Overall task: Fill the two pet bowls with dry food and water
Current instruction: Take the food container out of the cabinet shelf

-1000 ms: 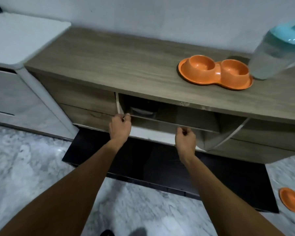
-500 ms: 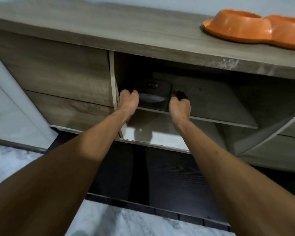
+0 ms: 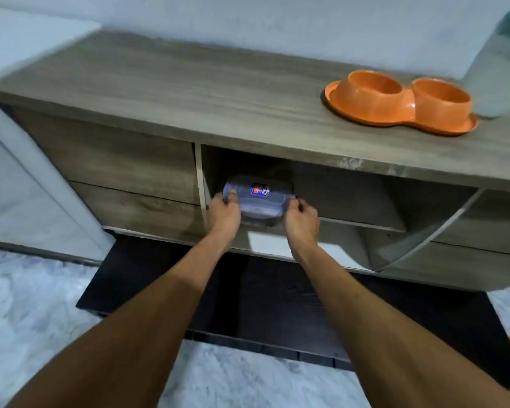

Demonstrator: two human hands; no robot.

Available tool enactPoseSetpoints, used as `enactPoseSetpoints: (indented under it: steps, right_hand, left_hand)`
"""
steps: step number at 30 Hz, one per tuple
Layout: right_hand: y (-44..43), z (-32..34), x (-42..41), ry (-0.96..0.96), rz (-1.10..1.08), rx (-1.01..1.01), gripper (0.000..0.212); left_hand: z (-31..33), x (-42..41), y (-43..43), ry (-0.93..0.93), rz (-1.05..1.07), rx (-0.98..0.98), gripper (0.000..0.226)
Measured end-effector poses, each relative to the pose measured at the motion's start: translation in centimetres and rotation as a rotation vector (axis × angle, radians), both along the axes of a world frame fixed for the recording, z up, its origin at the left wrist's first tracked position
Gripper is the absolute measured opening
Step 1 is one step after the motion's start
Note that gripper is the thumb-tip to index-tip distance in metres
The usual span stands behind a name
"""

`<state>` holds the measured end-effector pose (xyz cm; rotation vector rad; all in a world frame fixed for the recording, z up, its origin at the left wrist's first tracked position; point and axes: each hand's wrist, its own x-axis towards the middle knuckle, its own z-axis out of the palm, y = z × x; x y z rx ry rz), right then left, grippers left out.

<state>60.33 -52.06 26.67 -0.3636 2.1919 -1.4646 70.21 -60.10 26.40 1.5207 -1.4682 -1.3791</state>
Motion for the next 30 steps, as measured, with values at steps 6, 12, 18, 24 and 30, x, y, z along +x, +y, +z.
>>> enactPoseSetpoints:
  steps: [6, 12, 18, 24, 30]
  right_hand:
    - [6.6, 7.5, 3.7, -0.072, 0.018, 0.097, 0.032]
    - [10.9, 16.0, 5.8, -0.109, 0.080, 0.079, 0.034]
    - [10.8, 23.2, 5.1, -0.073, 0.110, 0.005, 0.033]
    - [6.3, 27.3, 1.9, -0.018, 0.140, -0.069, 0.033]
    - [-0.7, 28.2, -1.4, 0.003, 0.075, -0.105, 0.028]
  left_hand:
    - [7.2, 4.0, 7.2, -0.039, 0.032, 0.130, 0.034]
    - [16.0, 7.0, 12.4, -0.047, 0.081, 0.126, 0.034]
    - [23.9, 6.2, 11.9, -0.036, 0.101, 0.039, 0.030]
    - [28.1, 3.5, 7.1, -0.014, 0.076, -0.035, 0.035]
    - [29.5, 0.0, 0.0, -0.002, 0.029, -0.066, 0.032]
